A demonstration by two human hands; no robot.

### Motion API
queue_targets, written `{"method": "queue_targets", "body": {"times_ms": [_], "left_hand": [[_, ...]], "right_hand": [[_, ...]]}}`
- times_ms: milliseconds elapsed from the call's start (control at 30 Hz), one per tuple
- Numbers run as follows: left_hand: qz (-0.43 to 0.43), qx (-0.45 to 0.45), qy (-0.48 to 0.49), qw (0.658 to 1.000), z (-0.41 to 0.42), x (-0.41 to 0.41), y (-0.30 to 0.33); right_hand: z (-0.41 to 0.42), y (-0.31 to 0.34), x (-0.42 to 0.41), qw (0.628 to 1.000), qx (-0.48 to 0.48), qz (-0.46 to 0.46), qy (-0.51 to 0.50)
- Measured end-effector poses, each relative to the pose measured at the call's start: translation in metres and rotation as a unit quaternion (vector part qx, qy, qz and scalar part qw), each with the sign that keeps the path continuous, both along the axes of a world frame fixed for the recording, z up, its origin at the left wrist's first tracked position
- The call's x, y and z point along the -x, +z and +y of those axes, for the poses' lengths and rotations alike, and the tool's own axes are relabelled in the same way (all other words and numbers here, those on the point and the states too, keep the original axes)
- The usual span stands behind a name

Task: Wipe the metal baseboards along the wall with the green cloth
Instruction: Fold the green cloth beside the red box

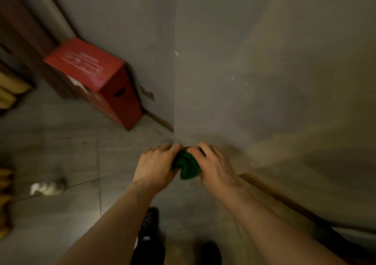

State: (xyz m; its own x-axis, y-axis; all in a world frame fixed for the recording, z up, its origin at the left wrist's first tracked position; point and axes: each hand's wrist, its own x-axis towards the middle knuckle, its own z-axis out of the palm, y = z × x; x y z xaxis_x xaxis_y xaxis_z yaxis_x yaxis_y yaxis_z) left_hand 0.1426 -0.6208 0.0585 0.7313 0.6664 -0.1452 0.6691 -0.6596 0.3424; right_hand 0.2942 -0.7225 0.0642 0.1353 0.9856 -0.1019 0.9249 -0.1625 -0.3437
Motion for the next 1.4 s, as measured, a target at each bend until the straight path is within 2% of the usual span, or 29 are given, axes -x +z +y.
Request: {"method": "queue_targets", "body": {"times_ms": [267,633,933,1133,1400], "left_hand": [[-0.06,-0.109,0.105,0.987,0.006,0.026,0.162],[-0.102,-0.214,0.192,0.952,-0.018,0.066,0.308],[-0.141,-0.312,0.213,0.915,0.022,0.1,0.407],[-0.157,-0.345,0.227,0.897,0.065,0.131,0.444],[-0.162,-0.339,0.249,0.893,0.144,0.192,0.439]], "right_hand": [[0.032,0.149,0.016,0.994,-0.095,0.002,0.046],[0.04,0.305,0.041,0.967,-0.205,-0.04,0.148],[0.092,0.407,0.069,0.926,-0.319,-0.051,0.198],[0.137,0.446,0.099,0.908,-0.354,-0.042,0.218],[0.22,0.445,0.158,0.907,-0.359,-0.038,0.218]]}}
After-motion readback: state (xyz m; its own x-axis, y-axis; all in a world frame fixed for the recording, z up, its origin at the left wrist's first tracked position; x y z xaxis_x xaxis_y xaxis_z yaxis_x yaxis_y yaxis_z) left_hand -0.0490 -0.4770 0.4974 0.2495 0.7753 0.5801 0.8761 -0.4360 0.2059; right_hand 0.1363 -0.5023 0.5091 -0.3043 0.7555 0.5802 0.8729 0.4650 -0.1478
